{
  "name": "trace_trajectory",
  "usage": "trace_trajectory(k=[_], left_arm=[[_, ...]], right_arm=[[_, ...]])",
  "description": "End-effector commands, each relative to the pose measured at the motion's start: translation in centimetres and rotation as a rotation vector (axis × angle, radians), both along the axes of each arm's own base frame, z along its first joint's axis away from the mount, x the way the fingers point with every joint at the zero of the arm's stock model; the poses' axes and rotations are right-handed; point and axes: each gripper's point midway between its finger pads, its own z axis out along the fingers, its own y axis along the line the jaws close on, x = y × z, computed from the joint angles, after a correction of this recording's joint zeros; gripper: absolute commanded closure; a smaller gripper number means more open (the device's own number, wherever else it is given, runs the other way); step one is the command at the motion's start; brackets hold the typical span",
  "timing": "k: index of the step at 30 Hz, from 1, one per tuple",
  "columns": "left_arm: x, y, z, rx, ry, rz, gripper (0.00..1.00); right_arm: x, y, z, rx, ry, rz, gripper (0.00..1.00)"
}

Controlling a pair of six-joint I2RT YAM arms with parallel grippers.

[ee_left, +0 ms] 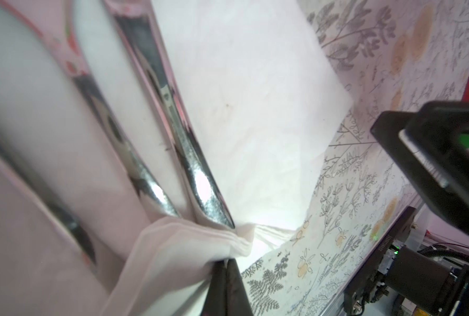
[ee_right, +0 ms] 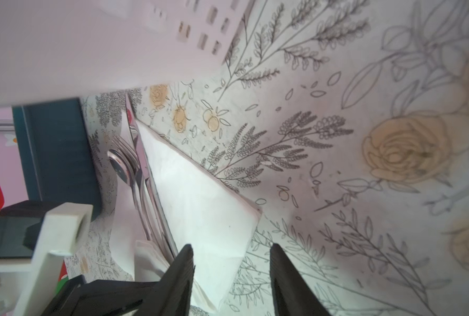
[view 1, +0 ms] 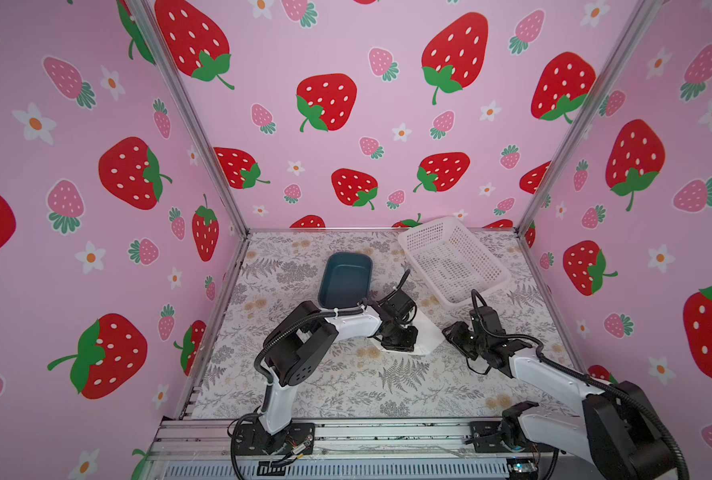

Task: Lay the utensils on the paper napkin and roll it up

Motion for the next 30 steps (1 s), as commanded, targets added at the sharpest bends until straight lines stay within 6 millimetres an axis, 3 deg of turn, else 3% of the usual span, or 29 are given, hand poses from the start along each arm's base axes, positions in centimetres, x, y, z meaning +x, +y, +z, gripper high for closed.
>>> trace_trajectory(k=[1, 16, 30], left_arm=[[0.2, -0.4, -0.1, 0.006, -0.007, -0.003, 1.0], [0.2, -0.5, 0.0, -0.001, -0.009, -0.004, 1.0], [0.2, -0.5, 0.1, -0.003, -0.008, -0.007, 1.0]], right_arm=[[0.1, 0.7, -0.2, 0.031, -0.005, 0.031, 0.52], [-1.2, 1.2, -3.5, 0.077, 0.055, 0.048, 0.52], [-1.9, 4.9, -1.3, 0.171, -0.022, 0.186, 0.51]])
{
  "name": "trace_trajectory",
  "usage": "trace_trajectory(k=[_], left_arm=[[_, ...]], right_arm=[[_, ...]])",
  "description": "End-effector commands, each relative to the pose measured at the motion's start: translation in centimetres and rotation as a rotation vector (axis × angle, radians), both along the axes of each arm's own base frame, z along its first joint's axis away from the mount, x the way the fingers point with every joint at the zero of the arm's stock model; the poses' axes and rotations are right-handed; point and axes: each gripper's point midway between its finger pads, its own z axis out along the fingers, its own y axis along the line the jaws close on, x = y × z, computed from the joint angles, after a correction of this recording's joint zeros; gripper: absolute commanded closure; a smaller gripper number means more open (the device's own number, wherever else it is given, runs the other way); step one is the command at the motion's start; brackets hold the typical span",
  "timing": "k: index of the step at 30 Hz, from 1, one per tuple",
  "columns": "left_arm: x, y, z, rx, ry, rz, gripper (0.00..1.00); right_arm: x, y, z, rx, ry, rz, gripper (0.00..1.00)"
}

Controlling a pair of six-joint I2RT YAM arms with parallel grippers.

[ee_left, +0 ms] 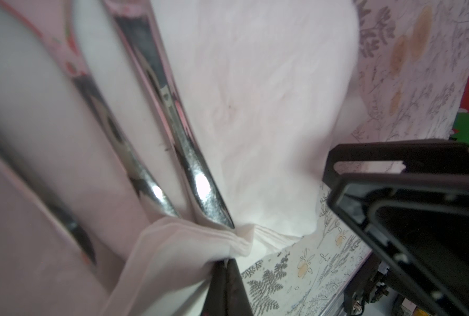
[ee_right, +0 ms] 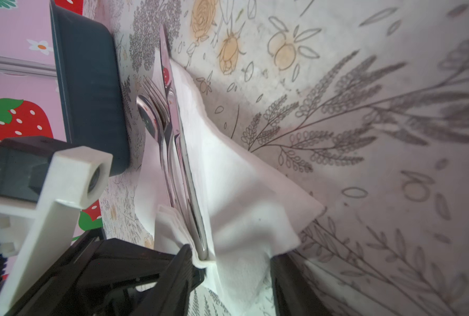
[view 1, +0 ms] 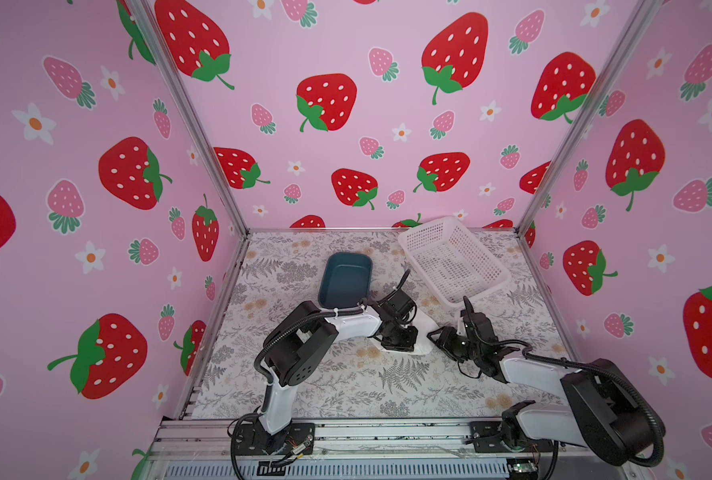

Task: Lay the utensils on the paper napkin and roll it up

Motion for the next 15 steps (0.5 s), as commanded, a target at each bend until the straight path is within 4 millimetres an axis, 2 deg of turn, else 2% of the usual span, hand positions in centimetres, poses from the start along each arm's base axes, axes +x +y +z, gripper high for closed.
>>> trace_trajectory(k=[1, 6, 13, 15], left_arm=[[0.2, -0.5, 0.0, -0.001, -0.007, -0.006, 1.0], [0.3, -0.6, 0.1, -0.003, -0.008, -0.005, 1.0], [0.3, -0.6, 0.2, -0.004, -0.011, -0.004, 1.0], [0.3, -0.6, 0.1, -0.005, -0.01, -0.005, 1.0]], right_arm=[[-0.7, 0.3, -0.6, 0.011, 0.027, 0.008, 0.51], [-0.9, 0.9, -0.2, 0.093, 0.058, -0.037, 0.51], [-2.4, 0.4, -0.8, 0.15, 0.152, -0.153, 0.5], [-2.3, 0.5, -0.4, 0.177, 0.126, -0.149, 0.5]])
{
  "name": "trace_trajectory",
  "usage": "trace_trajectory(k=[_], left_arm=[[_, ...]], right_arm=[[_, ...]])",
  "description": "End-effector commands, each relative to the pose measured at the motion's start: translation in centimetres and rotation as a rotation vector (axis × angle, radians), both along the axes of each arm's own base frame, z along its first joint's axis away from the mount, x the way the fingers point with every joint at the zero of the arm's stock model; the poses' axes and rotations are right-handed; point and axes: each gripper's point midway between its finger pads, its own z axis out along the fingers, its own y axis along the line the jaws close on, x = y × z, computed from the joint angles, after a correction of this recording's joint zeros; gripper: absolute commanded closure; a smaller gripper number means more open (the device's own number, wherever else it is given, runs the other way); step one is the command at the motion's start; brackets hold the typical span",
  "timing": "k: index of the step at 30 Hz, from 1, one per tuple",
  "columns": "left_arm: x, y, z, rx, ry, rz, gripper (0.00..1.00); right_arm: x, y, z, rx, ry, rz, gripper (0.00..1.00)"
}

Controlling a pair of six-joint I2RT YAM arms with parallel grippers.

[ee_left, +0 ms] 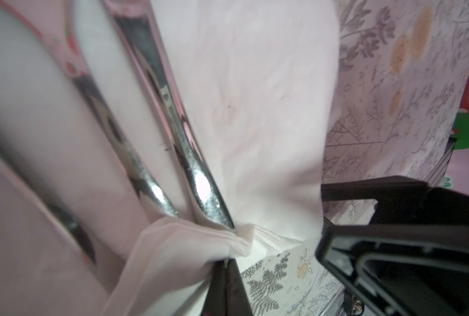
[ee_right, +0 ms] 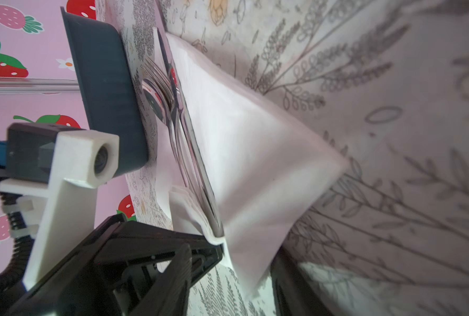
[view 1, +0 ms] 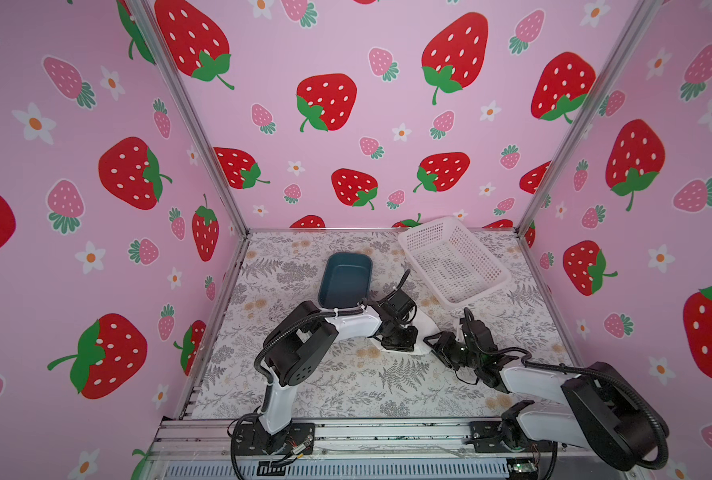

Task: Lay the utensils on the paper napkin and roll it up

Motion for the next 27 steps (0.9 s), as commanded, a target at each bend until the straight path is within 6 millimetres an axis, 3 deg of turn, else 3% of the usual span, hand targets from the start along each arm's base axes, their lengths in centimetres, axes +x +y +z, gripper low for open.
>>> trace_trajectory(k=[1, 6, 11, 17, 27], left_arm=[[0.3, -0.6, 0.1, -0.005, -0.009, -0.002, 1.0], [0.3, -0.6, 0.1, -0.006, -0.008, -0.007, 1.0], [0.1, -0.5, -0.1, -0.003, -0.003, -0.008, 1.0], [0.1, -0.4, 0.0, -0.004, -0.003, -0.006, 1.0], [0.1, -0.5, 0.3, -0.01, -0.009, -0.008, 1.0]], right_arm=[[-0.3, -0.4, -0.4, 0.037, 0.044, -0.071, 0.5], [1.0, 0.3, 0.8, 0.064, -0.015, -0.062, 0.5], [3.0, -1.1, 1.1, 0.019, -0.074, -0.124, 0.5], [5.2, -1.6, 3.5, -0.035, -0.218, -0.104, 0.5], [5.5, -1.3, 3.0, -0.101, -0.223, -0.046, 0.51]])
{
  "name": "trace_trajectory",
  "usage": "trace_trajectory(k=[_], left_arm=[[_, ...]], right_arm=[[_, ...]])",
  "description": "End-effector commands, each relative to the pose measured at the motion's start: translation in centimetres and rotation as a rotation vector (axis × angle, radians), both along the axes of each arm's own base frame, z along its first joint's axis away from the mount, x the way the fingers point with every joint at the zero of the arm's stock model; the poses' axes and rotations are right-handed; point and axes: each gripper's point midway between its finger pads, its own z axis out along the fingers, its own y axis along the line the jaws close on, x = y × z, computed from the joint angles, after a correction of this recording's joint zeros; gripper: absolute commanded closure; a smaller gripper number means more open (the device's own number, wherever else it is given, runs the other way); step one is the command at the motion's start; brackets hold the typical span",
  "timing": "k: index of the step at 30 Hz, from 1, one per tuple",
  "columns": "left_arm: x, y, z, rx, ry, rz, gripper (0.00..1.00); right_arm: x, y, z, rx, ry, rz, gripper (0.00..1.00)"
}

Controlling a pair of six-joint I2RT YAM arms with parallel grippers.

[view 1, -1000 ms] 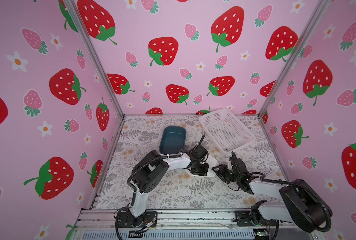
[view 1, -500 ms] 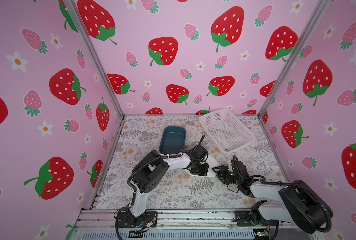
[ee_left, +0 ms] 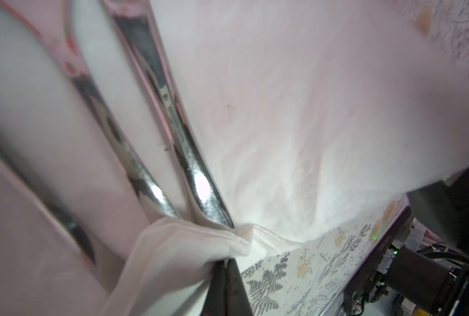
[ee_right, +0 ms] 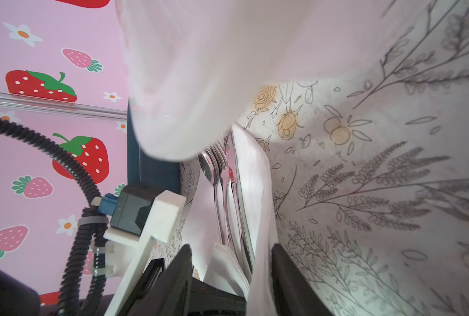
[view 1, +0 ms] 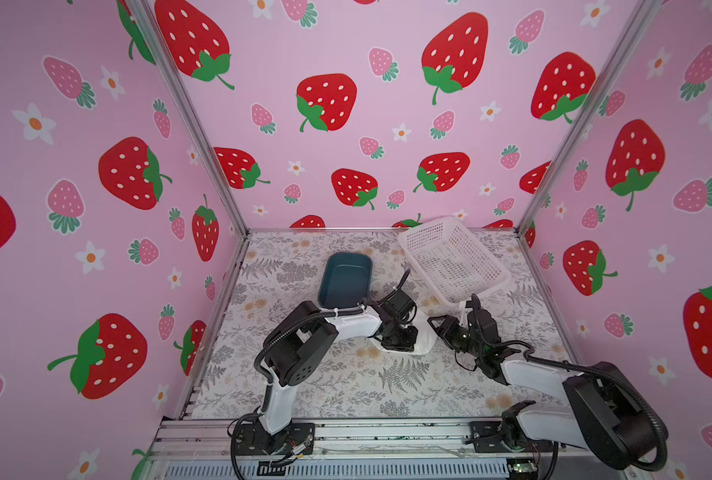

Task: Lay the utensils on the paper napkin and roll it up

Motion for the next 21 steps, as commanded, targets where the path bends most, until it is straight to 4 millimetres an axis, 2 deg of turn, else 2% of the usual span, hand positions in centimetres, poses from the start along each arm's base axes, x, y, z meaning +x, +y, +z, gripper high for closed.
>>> trace_trajectory(k=[1, 9, 16, 21], left_arm=[[0.1, -0.5, 0.3, -0.01, -0.011, -0.007, 1.0], [0.2, -0.8, 0.7, -0.025, -0.016, -0.012, 1.0], [0.2, -1.5, 1.9, -0.074, -0.03, -0.037, 1.0], [0.2, -1.6, 1.7, -0.073, -0.024, -0.04, 1.0]], right_arm=[[0.0, -0.4, -1.0, -0.061, 0.019, 0.011, 0.51], [-1.3, -0.1, -2.6, -0.102, 0.055, 0.081, 0.54], [-1.7, -0.1, -3.5, -0.123, 0.077, 0.095, 0.68], [-1.4, 0.4, -2.7, -0.115, 0.058, 0.102, 0.76]])
